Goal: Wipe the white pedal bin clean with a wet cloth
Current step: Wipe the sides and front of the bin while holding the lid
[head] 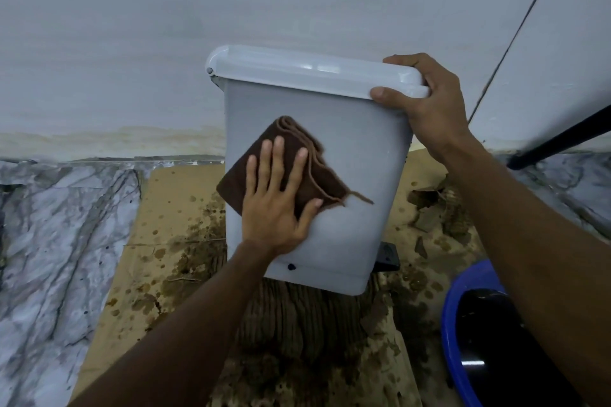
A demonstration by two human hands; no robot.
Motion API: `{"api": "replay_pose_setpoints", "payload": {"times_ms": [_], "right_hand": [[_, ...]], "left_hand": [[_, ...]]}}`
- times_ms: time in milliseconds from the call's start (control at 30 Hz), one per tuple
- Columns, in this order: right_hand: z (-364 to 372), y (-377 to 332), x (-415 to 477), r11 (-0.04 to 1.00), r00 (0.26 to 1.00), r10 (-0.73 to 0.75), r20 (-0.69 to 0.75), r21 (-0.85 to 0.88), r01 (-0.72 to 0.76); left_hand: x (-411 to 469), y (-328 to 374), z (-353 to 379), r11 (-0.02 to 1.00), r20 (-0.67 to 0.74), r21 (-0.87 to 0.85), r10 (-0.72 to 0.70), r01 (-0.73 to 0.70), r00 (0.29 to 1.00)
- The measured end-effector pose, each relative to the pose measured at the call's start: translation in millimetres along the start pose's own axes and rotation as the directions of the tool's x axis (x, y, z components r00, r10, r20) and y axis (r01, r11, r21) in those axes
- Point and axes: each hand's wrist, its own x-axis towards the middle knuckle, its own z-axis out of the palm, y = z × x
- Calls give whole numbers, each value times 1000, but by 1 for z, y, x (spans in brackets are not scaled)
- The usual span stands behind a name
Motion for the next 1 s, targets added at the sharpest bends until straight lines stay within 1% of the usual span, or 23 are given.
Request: {"api": "replay_pose_setpoints", "payload": {"times_ms": [33, 67, 133, 200, 233, 333, 400, 433, 467, 500, 533, 567, 600, 633, 667, 700, 733, 800, 867, 900, 933, 967, 1000], "right_hand": [[-1, 1, 0, 1000, 1000, 0, -3, 5, 0], [-1, 1, 0, 1000, 1000, -2, -5, 8, 2], [0, 0, 0, 1000, 1000, -7, 0, 17, 7], [0, 1, 1, 1000, 1000, -8, 1, 26, 8], [1, 1, 1, 1000, 1000, -8, 1, 25, 8], [1, 2, 2, 1000, 1000, -1, -3, 17, 1], [1, 1, 3, 1000, 1000, 2, -6, 23, -1], [1, 1, 2, 1000, 1000, 0, -5, 22, 0], [1, 0, 2, 1000, 1000, -1, -1, 20, 1], [1, 0, 1, 1000, 1000, -1, 2, 17, 1], [0, 0, 1, 1000, 1000, -1, 5, 14, 1], [0, 0, 1, 1000, 1000, 0, 4, 12, 0], [-1, 0, 1, 1000, 1000, 4, 1, 13, -4], [-1, 0, 1, 1000, 1000, 8, -2, 15, -8], [-1, 0, 1, 1000, 1000, 8, -3, 18, -8], [-1, 0, 1, 1000, 1000, 6, -1, 19, -6], [0, 0, 1, 1000, 1000, 6, 1, 22, -6], [0, 0, 1, 1000, 1000, 12, 3, 28, -12], [0, 0, 1, 1000, 1000, 8, 5, 21, -8], [0, 0, 1, 1000, 1000, 6, 6, 16, -6], [0, -1, 1, 1000, 1000, 4, 8, 15, -4], [0, -1, 1, 1000, 1000, 3, 9, 17, -3], [0, -1, 1, 1000, 1000, 2, 8, 19, -2]], "left_hand": [[-7, 3, 2, 1000, 9, 5, -6, 6, 1000], [-17, 7, 5, 1000, 31, 4, 23, -24, 999], [-45, 14, 13, 986, 100, -12, 167, -167, 981], [-74, 20, 20, 941, 173, -26, 336, -336, 926], [-85, 23, 22, 917, 193, -22, 394, -398, 898], [-82, 29, 21, 881, 217, -21, 466, -473, 858], [-56, 23, 14, 867, 182, -51, 496, -496, 849], [-38, 17, 9, 884, 148, -58, 467, -464, 872], [-21, 11, 5, 921, 112, -54, 389, -385, 914], [-5, 5, 0, 963, 78, -41, 270, -267, 960], [7, 1, -5, 990, 43, -30, 137, -136, 990], [14, 0, -7, 999, 16, -20, 35, -34, 999], [15, 2, -7, 1000, 9, -9, -5, 5, 1000], [11, 5, -5, 1000, 23, -4, 23, -23, 999], [4, 10, -2, 995, 50, -7, 96, -96, 994], [-8, 14, 2, 981, 82, -19, 195, -194, 977], [-22, 17, 6, 953, 118, -33, 302, -301, 946], [-53, 16, 12, 865, 199, -34, 497, -501, 844], [-76, 3, 14, 768, 254, 6, 619, -641, 744], [-80, -8, 15, 732, 264, 23, 652, -681, 711], [-80, -18, 13, 719, 267, 27, 664, -695, 698], [-76, -28, 11, 729, 266, 19, 656, -684, 707], [-70, -36, 8, 756, 261, 8, 630, -655, 731]]}}
